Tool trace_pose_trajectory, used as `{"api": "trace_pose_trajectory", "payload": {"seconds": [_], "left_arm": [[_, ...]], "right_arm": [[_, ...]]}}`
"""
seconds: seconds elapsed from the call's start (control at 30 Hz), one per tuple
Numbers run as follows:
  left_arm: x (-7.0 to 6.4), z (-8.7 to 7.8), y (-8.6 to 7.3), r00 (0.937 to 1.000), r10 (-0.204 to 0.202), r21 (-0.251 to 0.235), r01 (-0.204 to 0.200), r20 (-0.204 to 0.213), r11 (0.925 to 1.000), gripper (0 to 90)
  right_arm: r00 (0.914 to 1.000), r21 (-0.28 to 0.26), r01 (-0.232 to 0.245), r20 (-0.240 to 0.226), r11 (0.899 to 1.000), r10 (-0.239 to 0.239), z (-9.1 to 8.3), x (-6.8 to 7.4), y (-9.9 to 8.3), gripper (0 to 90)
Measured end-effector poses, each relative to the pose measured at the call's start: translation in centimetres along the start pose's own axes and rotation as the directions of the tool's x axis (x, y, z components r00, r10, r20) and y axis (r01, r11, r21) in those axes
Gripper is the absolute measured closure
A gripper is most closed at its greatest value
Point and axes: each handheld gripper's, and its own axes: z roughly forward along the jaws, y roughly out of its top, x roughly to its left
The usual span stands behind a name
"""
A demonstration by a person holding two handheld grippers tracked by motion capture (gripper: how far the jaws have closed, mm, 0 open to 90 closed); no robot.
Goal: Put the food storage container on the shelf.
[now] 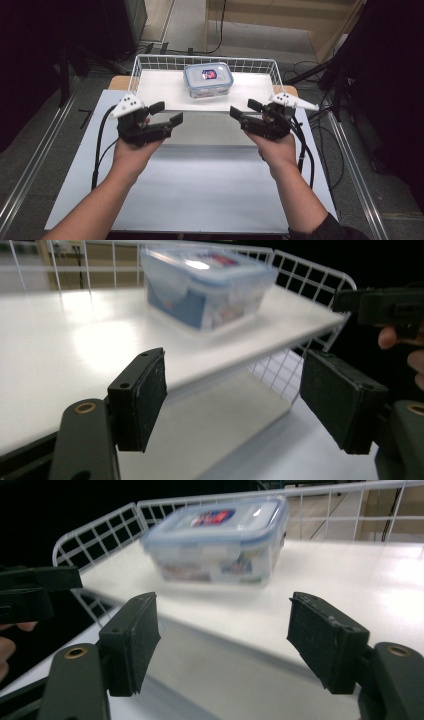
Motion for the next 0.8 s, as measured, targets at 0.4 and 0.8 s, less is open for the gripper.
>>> {"api": "trace_pose_trajectory", "payload": {"seconds": [0.4, 0.8], "left_arm": [[-0.3, -3.3, -9.0, 0.9986, 0.034, 0.078, -0.031, -0.041, 0.9965, 19.2], [0.9, -3.5, -15.3, 0.9931, 0.032, 0.199, -0.009, -0.113, 0.9800, 8.0]], "right_arm": [[0.9958, 0.021, 0.078, 0.046, 0.997, -0.078, -3.5, 0.5, -9.6, 16.4], [0.9923, 0.059, 0.053, 0.109, 0.997, -0.059, -5.0, -1.2, -16.6, 5.7]]}}
